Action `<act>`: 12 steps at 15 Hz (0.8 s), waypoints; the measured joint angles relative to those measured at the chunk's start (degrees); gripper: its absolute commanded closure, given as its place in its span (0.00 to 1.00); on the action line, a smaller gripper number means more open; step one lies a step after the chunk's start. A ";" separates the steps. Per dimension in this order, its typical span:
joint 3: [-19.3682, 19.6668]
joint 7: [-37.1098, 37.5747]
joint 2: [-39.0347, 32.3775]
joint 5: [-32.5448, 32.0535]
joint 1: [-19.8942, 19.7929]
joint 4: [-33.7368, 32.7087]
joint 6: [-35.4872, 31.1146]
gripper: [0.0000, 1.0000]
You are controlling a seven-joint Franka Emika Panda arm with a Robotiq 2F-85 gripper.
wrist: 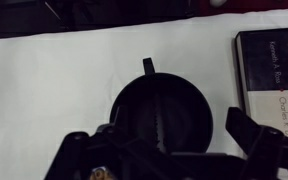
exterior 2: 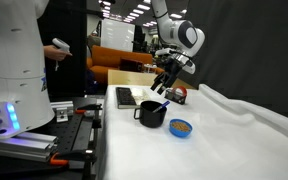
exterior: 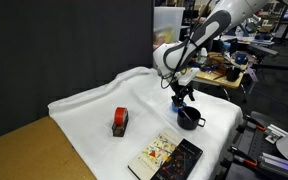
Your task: Put the marker on the book
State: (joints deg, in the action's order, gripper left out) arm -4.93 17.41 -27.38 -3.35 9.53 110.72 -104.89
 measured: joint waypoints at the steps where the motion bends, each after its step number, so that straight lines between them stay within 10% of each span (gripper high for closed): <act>1: 0.03 0.00 0.00 0.00 0.00 0.00 0.00 0.00; 12: 0.07 -0.01 0.17 -0.05 0.08 -0.21 -4.30 0.00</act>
State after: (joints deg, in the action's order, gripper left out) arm -4.86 17.39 -27.21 -3.40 9.61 110.50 -109.18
